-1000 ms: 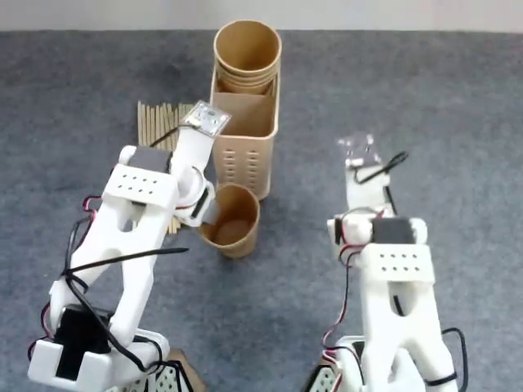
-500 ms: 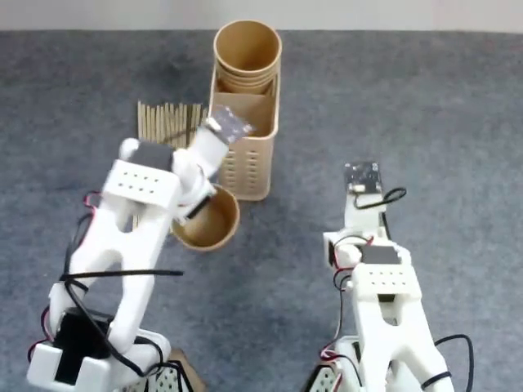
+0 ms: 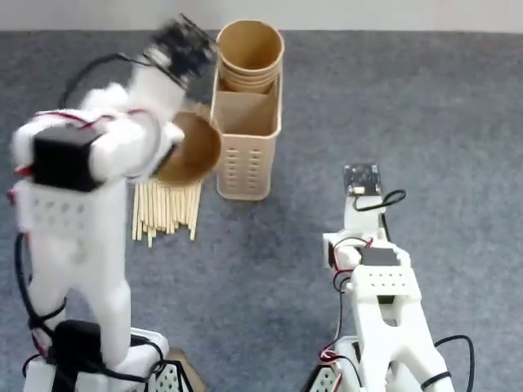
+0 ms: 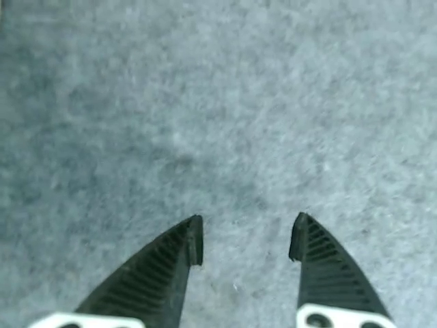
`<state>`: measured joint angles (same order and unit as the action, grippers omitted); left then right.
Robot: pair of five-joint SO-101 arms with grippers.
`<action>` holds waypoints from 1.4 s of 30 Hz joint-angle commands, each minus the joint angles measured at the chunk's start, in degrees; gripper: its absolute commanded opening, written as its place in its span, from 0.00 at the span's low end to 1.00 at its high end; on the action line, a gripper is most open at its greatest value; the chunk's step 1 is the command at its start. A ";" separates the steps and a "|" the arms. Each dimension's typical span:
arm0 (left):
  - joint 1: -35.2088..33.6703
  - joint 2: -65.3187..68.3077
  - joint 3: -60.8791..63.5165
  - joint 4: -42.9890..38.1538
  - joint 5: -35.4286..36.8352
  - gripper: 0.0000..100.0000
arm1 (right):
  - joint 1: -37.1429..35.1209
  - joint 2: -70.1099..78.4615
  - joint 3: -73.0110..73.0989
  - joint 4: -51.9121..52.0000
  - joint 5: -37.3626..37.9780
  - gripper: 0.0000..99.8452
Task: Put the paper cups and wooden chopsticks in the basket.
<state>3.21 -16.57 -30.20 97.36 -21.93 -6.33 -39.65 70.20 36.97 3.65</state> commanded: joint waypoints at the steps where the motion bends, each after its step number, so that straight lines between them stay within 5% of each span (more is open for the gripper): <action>1: 2.42 -0.57 -6.20 -11.34 4.66 0.00 | -2.68 -1.54 -0.13 -0.75 -0.26 0.21; 7: 5.05 8.66 -6.37 -28.40 9.41 0.00 | -2.68 -1.54 -0.13 -0.75 -0.18 0.21; 16: 5.32 23.78 -6.46 -37.63 14.68 0.01 | -2.68 -1.54 -0.13 -1.45 -0.18 0.21; 24: 5.93 28.09 -6.55 -37.10 14.68 0.01 | -2.68 -1.54 -0.13 -1.45 -0.09 0.21; 30: 7.69 26.59 -14.64 -26.73 20.13 0.01 | -2.68 -1.54 -0.13 -1.45 -0.09 0.21; 35: 7.43 26.95 -17.98 -25.85 20.66 0.01 | -2.68 -1.54 -0.04 -1.45 -0.09 0.21; 42: 6.81 26.95 -17.19 -25.85 20.66 0.18 | -2.68 -1.54 -0.04 -1.45 -0.09 0.21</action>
<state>10.07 11.74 -46.02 71.25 -1.71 -8.26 -39.65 70.29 36.44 3.65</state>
